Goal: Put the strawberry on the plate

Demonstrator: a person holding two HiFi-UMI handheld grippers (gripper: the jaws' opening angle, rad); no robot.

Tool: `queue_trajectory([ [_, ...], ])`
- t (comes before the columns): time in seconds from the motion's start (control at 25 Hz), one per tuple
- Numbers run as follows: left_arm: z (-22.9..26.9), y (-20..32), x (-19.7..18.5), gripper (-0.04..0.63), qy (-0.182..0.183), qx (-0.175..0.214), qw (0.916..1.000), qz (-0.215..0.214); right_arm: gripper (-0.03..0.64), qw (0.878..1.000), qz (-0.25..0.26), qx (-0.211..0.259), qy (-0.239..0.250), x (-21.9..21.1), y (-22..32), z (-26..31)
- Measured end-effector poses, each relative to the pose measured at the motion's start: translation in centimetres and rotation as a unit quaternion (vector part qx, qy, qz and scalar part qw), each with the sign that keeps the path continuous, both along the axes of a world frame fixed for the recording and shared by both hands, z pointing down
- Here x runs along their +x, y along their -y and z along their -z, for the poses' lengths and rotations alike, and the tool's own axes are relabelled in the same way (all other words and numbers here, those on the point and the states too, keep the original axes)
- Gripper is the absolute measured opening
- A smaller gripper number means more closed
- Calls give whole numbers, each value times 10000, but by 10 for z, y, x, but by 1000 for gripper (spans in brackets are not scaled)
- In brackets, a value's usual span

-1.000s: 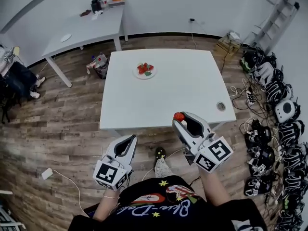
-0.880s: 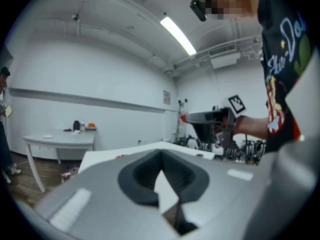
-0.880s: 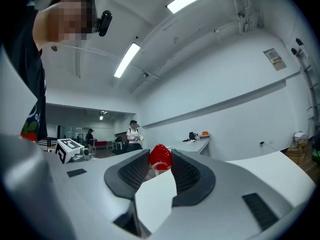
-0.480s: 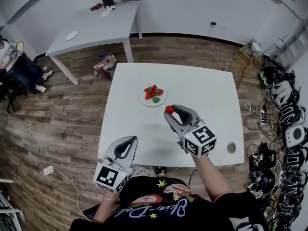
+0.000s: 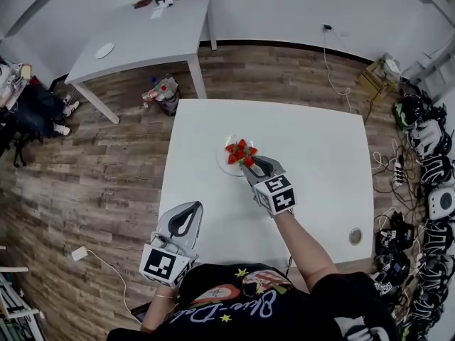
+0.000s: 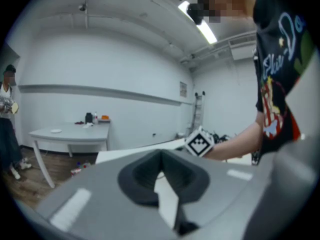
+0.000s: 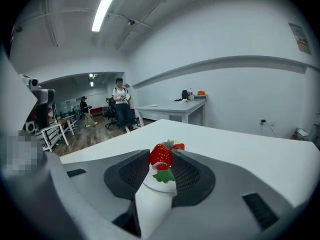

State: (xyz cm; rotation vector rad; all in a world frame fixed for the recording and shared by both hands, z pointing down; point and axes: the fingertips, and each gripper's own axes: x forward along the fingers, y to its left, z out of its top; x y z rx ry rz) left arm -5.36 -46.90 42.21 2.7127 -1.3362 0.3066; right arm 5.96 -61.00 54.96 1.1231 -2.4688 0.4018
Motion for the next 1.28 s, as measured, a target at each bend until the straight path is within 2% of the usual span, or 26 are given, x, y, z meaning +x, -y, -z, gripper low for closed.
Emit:
queue_trajectory([
  [0.2, -15, 14, -11, -4, -129, -265, 9996, 56, 141, 9991, -16, -143, -402, -5, 15, -31],
  [0.32, -18, 20, -16, -5, -381, -381, 9984, 146, 141, 9982, 8, -238, -542, -6, 17, -42],
  [0.56, -13, 30, -25, -5, -573, -368, 9974, 243, 143, 9938, 241, -395, -1007, -14, 17, -53],
  [0.68, -13, 28, -27, -4, -622, -329, 9971, 298, 143, 9927, 301, -519, -1048, -17, 16, -57],
  [0.8, -12, 25, -29, -5, -612, -343, 9970, 320, 143, 9931, 291, -615, -956, -17, 17, -55],
  [0.92, -10, 23, -30, -5, -606, -330, 9971, 320, 143, 9960, 57, -480, -756, -7, 14, -38],
  [1.12, -8, 27, -22, -4, -627, -261, 9975, 186, 143, 9981, -463, -293, 266, 19, -6, 5],
  [1.28, -4, 32, -10, -4, -640, -184, 9978, 1, 138, 9945, -571, -202, 855, 32, -29, 35],
])
